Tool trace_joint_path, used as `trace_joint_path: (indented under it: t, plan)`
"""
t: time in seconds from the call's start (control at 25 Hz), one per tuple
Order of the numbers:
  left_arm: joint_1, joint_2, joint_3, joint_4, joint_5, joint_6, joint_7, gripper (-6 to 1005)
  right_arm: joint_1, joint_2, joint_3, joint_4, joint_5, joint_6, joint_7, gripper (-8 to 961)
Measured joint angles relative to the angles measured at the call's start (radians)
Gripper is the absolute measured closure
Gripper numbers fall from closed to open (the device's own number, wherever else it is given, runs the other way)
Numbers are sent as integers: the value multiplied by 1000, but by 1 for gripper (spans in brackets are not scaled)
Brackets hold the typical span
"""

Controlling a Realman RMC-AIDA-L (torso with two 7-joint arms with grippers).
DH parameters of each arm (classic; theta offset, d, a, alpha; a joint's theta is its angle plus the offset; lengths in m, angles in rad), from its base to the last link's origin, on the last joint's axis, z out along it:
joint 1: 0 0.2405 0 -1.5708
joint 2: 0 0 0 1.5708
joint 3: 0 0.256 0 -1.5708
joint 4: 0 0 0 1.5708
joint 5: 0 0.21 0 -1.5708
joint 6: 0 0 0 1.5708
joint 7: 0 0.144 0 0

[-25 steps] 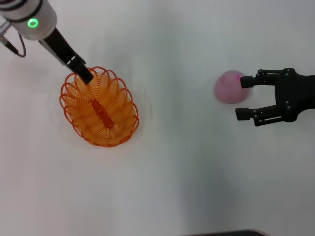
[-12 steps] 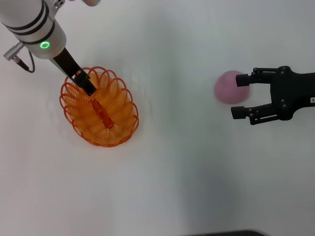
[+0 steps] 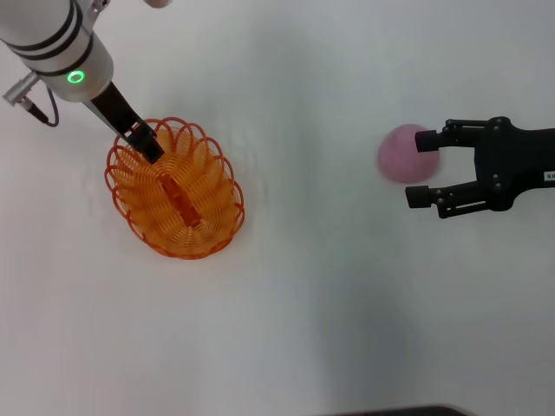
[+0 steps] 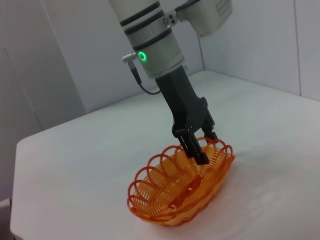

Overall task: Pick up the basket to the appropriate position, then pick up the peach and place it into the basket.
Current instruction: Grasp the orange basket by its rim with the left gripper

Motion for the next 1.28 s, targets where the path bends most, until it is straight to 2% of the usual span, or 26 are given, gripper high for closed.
trace_joint_path:
  t: [0.32,0.76,1.0,1.28]
  plan:
    - [-1,-2,4,2,0,-7,4,563,-3,1,0,1,0,7,-2,8]
    - [1,-3,4,14,0,-3,7,823,-3,0,0,1,0,9,-3,7]
    - [1,-5,4,14,0,0,7,877,-3,0,0,1,0,9,-3,8]
    - [7,-12,4,39,0,3,7,881,-1,0,0,2,0,10,-4,8]
